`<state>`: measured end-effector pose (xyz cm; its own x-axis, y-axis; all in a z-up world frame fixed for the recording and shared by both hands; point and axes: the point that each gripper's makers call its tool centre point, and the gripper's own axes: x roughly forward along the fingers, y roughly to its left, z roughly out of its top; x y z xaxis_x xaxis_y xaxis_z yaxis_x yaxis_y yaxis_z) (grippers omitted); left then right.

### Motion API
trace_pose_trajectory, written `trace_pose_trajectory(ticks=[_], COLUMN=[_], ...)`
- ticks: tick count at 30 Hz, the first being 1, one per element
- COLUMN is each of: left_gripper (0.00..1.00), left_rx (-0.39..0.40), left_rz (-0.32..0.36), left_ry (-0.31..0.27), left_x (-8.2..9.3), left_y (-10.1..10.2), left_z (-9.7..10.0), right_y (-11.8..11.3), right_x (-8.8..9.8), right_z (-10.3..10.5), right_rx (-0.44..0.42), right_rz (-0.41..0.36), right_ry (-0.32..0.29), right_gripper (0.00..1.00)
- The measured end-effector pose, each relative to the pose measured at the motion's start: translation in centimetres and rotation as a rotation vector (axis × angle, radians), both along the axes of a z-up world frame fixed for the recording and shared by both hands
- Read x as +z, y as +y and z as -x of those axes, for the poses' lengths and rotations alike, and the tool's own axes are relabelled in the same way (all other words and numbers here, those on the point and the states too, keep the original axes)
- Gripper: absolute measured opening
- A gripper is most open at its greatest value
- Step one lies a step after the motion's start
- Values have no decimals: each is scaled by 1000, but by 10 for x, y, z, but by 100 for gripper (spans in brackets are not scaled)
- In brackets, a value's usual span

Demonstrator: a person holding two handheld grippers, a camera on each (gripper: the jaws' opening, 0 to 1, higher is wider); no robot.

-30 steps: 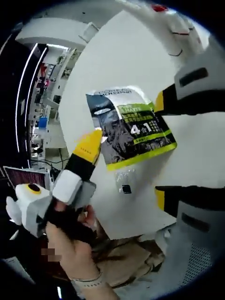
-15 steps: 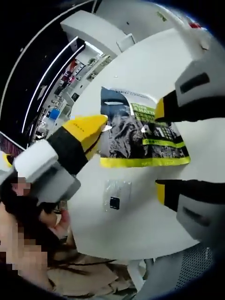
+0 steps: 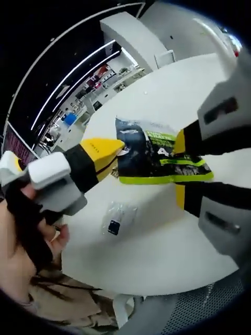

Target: Arrange the skincare products in the storage area until every visible bottle or jar stands upright without overlapping.

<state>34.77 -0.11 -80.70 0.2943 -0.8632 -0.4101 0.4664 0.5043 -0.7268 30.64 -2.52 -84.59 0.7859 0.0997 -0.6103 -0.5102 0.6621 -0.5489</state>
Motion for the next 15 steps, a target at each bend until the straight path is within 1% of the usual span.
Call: trace_pose_trajectory(ticks=[2, 4, 5, 7, 9, 11, 15], left_gripper=[0, 0, 0, 0, 0, 0, 0], left_rx=[2, 0, -3, 1, 13, 18, 25], left_rz=[3, -1, -8, -3, 13, 28, 35], left_ry=[10, 18, 22, 38, 73, 91, 120], left_x=[0, -2, -4, -7, -9, -10, -13], left_y=[0, 1, 2, 3, 4, 3, 3], left_z=[0, 0, 0, 1, 1, 2, 3], right_y=[0, -2, -3, -5, -8, -10, -13], right_x=[0, 1, 2, 3, 4, 6, 8], right_z=[0, 1, 0, 0, 0, 0, 2], right_rx=[8, 11, 11, 10, 11, 10, 18], right_rz=[6, 3, 1, -5, 1, -3, 10], right_ry=[8, 13, 17, 21, 19, 22, 20], right_gripper=[13, 6, 4, 3, 2, 1, 1])
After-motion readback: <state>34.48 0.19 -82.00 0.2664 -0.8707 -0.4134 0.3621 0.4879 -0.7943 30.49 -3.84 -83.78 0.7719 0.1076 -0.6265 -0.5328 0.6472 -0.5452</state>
